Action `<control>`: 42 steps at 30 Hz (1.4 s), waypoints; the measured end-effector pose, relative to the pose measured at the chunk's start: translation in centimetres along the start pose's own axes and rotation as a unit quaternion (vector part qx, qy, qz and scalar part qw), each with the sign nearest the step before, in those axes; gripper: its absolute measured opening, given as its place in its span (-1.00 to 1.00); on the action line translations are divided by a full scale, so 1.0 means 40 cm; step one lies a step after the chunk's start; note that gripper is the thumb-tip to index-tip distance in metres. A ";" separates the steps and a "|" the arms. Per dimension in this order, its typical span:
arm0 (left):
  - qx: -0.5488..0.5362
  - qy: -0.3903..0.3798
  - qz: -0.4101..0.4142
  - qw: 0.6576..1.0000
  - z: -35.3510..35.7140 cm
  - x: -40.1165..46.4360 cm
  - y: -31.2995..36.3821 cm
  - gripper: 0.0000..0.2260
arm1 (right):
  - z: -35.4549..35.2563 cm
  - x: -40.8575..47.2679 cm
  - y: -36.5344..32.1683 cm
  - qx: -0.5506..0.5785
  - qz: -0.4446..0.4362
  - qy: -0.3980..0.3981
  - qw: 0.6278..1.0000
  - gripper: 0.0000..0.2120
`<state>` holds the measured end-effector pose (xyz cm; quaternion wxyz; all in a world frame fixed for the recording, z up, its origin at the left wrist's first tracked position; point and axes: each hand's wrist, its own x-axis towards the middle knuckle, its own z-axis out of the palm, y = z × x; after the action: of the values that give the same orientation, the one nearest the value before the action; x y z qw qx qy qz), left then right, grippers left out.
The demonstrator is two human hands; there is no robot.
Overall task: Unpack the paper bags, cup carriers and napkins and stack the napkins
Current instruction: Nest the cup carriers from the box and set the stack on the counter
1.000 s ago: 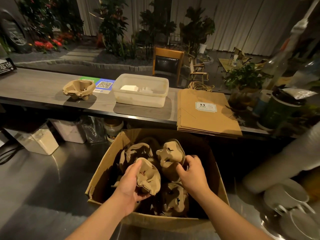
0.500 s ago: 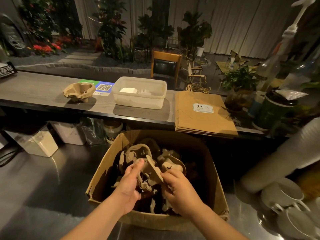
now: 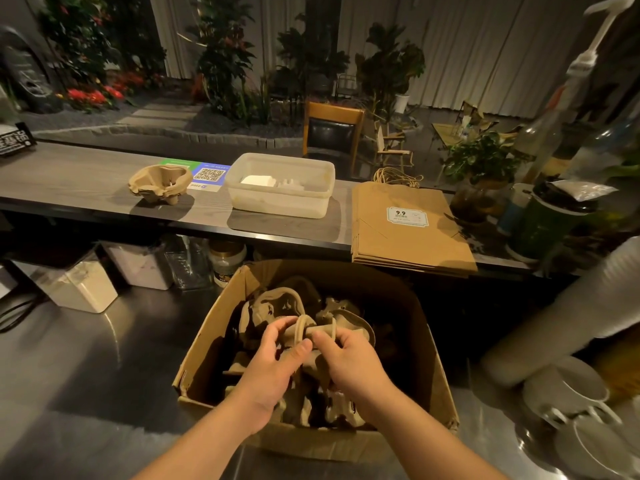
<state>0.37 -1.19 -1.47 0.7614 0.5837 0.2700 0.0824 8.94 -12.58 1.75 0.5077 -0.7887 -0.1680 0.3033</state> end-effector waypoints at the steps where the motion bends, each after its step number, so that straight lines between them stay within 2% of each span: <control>1: 0.013 -0.010 0.005 1.000 -0.002 -0.001 -0.003 -0.42 | -0.004 0.005 -0.005 0.023 0.027 -0.018 0.999 -0.71; 4: 0.018 -0.036 0.011 0.999 -0.009 -0.003 -0.013 -0.22 | -0.015 0.011 -0.015 0.125 0.093 -0.089 0.984 -0.58; 7: 0.021 -0.019 0.004 1.000 -0.011 -0.001 -0.013 -0.30 | -0.020 0.014 -0.012 0.179 0.108 -0.104 0.973 -0.55; 8: 0.014 -0.010 -0.006 1.000 -0.008 -0.001 -0.010 -0.38 | -0.021 0.018 -0.005 0.163 0.094 -0.077 0.979 -0.58; 10: -0.004 0.016 -0.032 0.999 -0.004 0.000 -0.005 -0.55 | -0.028 0.035 0.018 0.080 0.038 0.031 0.996 -0.67; 12: -0.032 0.044 -0.053 0.997 -0.003 0.003 -0.002 -0.66 | -0.049 0.059 0.050 -0.051 -0.012 0.155 0.987 -0.77; 14: -0.053 0.062 -0.061 0.995 -0.005 0.005 -0.002 -0.69 | -0.069 0.083 0.092 -0.157 -0.012 0.199 0.967 -0.56; 16: -0.053 0.069 -0.064 0.994 -0.005 0.005 -0.004 -0.68 | -0.083 0.099 0.123 -0.200 0.017 0.192 0.961 -0.37; 19: -0.047 0.069 -0.064 0.994 -0.002 0.003 -0.002 -0.66 | -0.087 0.110 0.141 -0.211 0.034 0.170 0.962 -0.27; 22: -0.047 0.067 -0.070 0.994 -0.002 0.006 -0.001 -0.67 | -0.091 0.122 0.151 -0.231 0.034 0.190 0.954 -0.14; 27: -0.049 0.078 -0.075 0.993 -0.002 0.008 0.001 -0.71 | -0.092 0.150 0.163 -0.207 0.048 0.165 0.963 0.04; 32: -0.047 0.085 -0.082 0.992 -0.002 0.010 0.001 -0.72 | -0.087 0.174 0.170 -0.178 0.038 0.128 0.975 0.01; 37: -0.039 0.085 -0.101 0.990 -0.002 0.012 0.001 -0.70 | -0.078 0.203 0.165 -0.142 0.061 0.126 0.980 -0.06; 42: -0.036 0.083 -0.120 0.989 -0.010 0.024 -0.007 -0.69 | -0.096 0.196 0.150 -0.171 0.077 0.072 0.980 -0.15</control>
<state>0.91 -0.53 -2.10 0.7613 0.5101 0.3972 0.0487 17.10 -13.33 -4.91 0.3518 -0.8940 -0.1193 0.2506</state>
